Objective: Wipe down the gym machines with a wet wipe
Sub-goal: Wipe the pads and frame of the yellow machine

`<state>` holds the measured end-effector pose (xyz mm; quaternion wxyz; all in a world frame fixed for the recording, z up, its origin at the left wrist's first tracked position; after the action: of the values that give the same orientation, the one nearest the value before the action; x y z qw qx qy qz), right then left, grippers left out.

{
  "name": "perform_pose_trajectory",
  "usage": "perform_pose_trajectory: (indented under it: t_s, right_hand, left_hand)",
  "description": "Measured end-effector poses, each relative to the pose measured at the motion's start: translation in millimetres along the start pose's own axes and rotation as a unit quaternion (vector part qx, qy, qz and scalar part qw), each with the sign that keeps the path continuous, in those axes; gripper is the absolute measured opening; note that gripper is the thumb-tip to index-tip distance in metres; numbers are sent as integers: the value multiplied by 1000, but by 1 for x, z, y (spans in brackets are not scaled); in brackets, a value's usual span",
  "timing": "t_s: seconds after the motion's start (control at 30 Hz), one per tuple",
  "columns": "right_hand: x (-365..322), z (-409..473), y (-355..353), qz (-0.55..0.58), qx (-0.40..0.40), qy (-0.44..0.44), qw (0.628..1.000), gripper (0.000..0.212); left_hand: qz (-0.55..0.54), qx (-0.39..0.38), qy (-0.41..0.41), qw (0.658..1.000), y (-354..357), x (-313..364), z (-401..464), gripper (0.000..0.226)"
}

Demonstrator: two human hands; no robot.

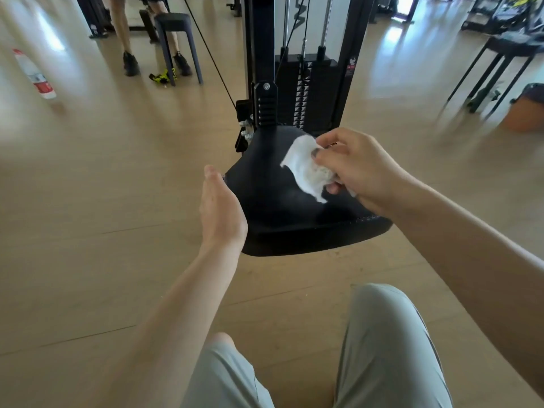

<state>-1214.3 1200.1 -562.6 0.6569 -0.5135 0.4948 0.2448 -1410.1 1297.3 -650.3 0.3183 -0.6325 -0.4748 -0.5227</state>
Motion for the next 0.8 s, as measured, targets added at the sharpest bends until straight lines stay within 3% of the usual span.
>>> perform_pose_trajectory:
  t_s: [0.07,0.17,0.23,0.3,0.33,0.4,0.5,0.6,0.7,0.77,0.8]
  right_hand:
    - [2,5,9,46,-56,64,995,13]
    - [-2,11,16,-216,-130,83,964,44]
    - [-8,17,12,-402,-65,66,911,49]
    - [-14,18,16,-549,7,28,836,45]
    - [-15,16,23,-598,22,5,801,46]
    - [-12,12,30,-639,37,-20,768,52]
    - [-12,1,26,-613,58,-10,788,49]
    - [-4,-16,40,-510,-10,8,860,49]
    - [1,-39,69,-486,-89,2,869,57]
    - [1,-45,79,-471,-111,-20,875,57]
    - [-1,-48,81,-462,-117,-31,879,57]
  left_hand:
    - [-11,8,0,1000,0,2,-2,61]
    - [-1,7,-2,1000,0,1,0,69]
    - [-3,15,-2,1000,0,2,-1,59]
    - [0,10,-3,1000,1,3,-4,70]
    - [1,8,-2,1000,1,3,-4,78]
    - [9,19,5,1000,0,5,-5,71]
    - [37,26,16,999,-2,6,-6,62]
    - [34,24,21,999,0,8,-7,68]
    - [26,23,13,999,1,10,-9,60]
    - [12,29,6,999,1,10,-10,44]
    - [8,29,9,1000,2,10,-9,47]
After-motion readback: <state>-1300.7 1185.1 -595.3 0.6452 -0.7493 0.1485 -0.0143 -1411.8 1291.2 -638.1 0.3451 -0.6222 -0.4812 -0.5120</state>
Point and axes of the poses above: each hand's wrist, its own z-axis towards the middle knuckle, its own y-axis out of the palm, x = y × z, the point moved 7 cm from there along z, towards the middle knuckle, and after that the axes turned 9 degrees about -x, right-handed, at the moved point
